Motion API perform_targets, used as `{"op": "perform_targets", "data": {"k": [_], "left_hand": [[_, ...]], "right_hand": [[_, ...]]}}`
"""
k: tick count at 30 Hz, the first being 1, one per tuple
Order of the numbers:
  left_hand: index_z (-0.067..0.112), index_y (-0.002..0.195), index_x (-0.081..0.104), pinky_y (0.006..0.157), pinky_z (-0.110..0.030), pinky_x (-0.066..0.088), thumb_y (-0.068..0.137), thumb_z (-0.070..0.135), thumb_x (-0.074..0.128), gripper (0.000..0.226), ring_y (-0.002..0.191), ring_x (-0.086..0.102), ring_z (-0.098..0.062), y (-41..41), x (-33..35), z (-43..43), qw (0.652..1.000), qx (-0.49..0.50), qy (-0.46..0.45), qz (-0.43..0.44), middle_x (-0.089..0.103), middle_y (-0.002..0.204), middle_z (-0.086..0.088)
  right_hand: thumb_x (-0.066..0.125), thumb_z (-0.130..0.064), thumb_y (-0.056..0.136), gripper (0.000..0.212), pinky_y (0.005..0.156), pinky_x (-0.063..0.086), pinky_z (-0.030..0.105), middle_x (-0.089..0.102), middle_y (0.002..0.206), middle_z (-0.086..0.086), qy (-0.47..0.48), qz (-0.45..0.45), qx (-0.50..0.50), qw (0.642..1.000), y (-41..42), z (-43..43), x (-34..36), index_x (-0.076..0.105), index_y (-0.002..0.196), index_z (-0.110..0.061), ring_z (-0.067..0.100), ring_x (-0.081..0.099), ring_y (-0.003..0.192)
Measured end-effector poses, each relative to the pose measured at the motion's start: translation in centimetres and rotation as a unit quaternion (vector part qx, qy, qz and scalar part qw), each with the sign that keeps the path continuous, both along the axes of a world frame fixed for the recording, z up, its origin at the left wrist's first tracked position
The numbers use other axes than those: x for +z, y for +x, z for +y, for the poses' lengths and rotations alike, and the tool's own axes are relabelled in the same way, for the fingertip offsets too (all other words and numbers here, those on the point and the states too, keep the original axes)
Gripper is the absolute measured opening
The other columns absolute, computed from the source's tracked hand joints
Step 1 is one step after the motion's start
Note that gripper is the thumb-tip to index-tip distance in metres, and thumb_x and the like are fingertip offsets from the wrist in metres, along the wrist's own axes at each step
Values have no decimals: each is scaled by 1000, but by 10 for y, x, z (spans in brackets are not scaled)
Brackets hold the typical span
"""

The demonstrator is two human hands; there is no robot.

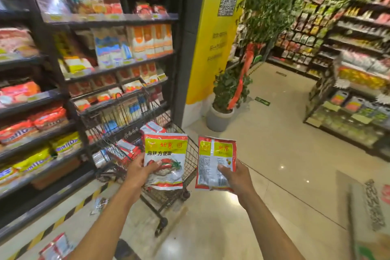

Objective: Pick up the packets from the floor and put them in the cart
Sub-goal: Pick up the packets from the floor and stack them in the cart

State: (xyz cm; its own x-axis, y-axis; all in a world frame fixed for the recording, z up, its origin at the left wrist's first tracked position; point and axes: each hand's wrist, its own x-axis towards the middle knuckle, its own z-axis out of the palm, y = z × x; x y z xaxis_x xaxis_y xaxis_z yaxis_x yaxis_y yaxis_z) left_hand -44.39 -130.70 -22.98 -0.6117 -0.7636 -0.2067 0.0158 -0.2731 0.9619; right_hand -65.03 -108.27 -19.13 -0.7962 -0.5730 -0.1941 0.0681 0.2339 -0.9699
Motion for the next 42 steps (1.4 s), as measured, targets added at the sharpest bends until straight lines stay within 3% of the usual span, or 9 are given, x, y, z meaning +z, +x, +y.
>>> {"op": "perform_targets", "data": {"k": [12,22,24,26,29,33,36,40,42], "left_hand": [[19,125,69,95,-46,59,91,6,77,38,106,76,-29,-109,-46,-99,996,65,46,-49,80,114,-3],[16,123,69,74,-24,61,96,2,70,30,96,79,-20,-171,-122,-135,963,215,109,-117,81,107,0],[20,122,70,81,-36,64,91,17,80,33,101,77,-25,-184,-134,-138,945,266,131,-138,81,106,3],[14,123,72,94,-60,59,79,30,88,49,110,73,-41,-192,-159,-141,923,309,172,-151,78,115,-12],[-4,115,67,90,-75,52,69,32,89,62,108,67,-57,-196,-218,-142,892,349,228,-177,72,110,-34],[10,101,71,83,-64,59,86,7,80,19,95,74,-46,-222,-203,-151,872,381,220,-215,76,100,-25],[19,109,69,75,-52,63,94,-13,66,36,85,74,-36,-236,-232,-175,861,407,213,-217,76,98,-20],[24,118,63,77,-51,65,96,-9,65,39,88,77,-31,-242,-312,-200,841,426,209,-260,78,91,0],[25,123,62,87,-59,61,95,0,66,38,95,74,-38,-238,-369,-211,834,420,220,-281,75,98,-4]], "right_hand": [[74,-7,93,21,62,64,39,82,100,3,45,-49,49,997,-135,-130,-38,76,111,-18,27,80,86],[84,-20,86,21,82,63,62,81,102,4,142,-78,202,966,-253,-274,-152,78,105,-23,31,79,92],[83,-21,89,24,86,62,59,81,108,-1,161,-85,238,954,-271,-296,-168,77,110,-29,28,78,98],[81,-18,91,26,89,62,58,80,109,-3,183,-81,263,944,-285,-317,-186,76,113,-29,26,77,100],[82,-20,88,32,94,60,59,79,114,-2,196,-77,304,929,-302,-347,-220,74,118,-27,26,76,105],[78,-6,90,37,96,59,60,77,120,6,231,-82,321,915,-310,-386,-258,68,125,-15,31,74,108],[76,-5,92,38,99,57,49,74,120,1,247,-48,334,908,-308,-416,-299,64,126,-18,25,71,108],[74,-1,92,46,84,55,28,70,110,-12,235,-5,372,898,-300,-444,-377,55,132,-15,16,68,101],[74,-10,90,55,90,58,36,71,108,-19,239,16,371,897,-298,-457,-423,51,138,-21,17,70,101]]}}
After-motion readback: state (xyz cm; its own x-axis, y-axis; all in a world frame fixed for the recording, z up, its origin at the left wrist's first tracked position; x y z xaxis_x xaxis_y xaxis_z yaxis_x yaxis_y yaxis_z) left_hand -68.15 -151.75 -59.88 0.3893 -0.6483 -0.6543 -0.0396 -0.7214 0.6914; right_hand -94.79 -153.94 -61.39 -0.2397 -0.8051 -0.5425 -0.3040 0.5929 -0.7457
